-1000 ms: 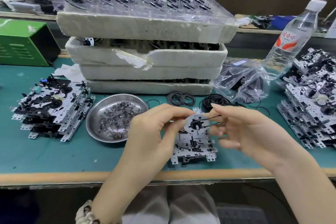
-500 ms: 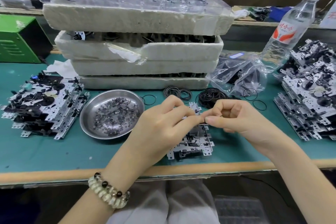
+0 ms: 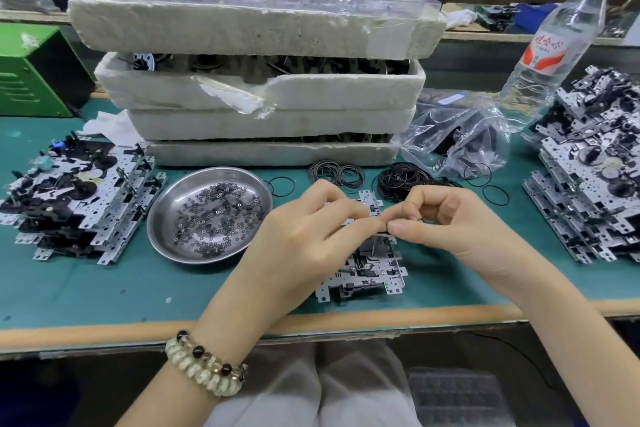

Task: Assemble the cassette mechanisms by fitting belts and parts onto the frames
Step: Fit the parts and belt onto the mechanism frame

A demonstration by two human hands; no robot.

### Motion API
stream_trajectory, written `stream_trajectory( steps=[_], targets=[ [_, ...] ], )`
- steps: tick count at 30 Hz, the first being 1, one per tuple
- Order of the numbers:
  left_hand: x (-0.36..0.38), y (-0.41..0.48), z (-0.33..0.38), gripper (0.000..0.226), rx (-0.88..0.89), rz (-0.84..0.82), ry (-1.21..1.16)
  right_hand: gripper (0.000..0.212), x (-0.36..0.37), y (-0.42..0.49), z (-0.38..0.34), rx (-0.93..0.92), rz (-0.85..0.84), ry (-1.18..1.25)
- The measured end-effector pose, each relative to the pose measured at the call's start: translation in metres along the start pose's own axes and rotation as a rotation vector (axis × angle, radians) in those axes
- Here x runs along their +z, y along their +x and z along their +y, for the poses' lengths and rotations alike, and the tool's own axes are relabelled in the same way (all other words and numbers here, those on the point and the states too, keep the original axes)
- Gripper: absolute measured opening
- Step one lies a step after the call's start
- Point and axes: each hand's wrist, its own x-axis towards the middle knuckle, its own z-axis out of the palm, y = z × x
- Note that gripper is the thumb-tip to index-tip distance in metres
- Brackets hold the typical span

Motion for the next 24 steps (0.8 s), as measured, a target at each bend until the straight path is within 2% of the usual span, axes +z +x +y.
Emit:
stream_trajectory(
  steps=[2, 5, 9, 12, 15, 18, 19, 22, 24],
  targets=[
    [-0.004, -0.001, -0.003, 0.023, -0.134, -0.017, -0.190, 0.039, 0.000, -0.003, -0.002, -0.025, 0.021, -0.094],
    [-0.014, -0.001, -0.009, 0.051, -0.354, -0.066, -0.437, 0.038, 0.003, -0.011, -0.006, -0.129, 0.083, -0.267],
    [-0.019, 0.003, -0.010, 0.051, -0.486, -0.238, -0.366, 0.036, 0.015, -0.022, -0.005, -0.273, 0.159, -0.526],
    [-0.016, 0.006, -0.006, 0.054, -0.519, -0.326, -0.268, 0.038, 0.022, -0.024, -0.001, -0.282, 0.170, -0.551],
    [-0.015, 0.008, -0.005, 0.057, -0.507, -0.352, -0.184, 0.035, 0.022, -0.026, -0.001, -0.304, 0.206, -0.588],
    [-0.020, 0.010, -0.007, 0.055, -0.482, -0.280, -0.046, 0.035, 0.019, -0.029, 0.001, -0.318, 0.267, -0.620],
    [-0.022, 0.010, -0.008, 0.053, -0.537, -0.283, -0.100, 0.035, 0.019, -0.029, 0.002, -0.305, 0.310, -0.630],
    [-0.024, 0.011, -0.006, 0.042, -0.788, -0.341, -0.486, 0.035, 0.021, -0.029, 0.010, -0.274, 0.428, -0.625],
    [-0.021, 0.013, -0.002, 0.032, -0.804, -0.378, -0.480, 0.035, 0.026, -0.028, 0.013, -0.275, 0.471, -0.608]
  ],
)
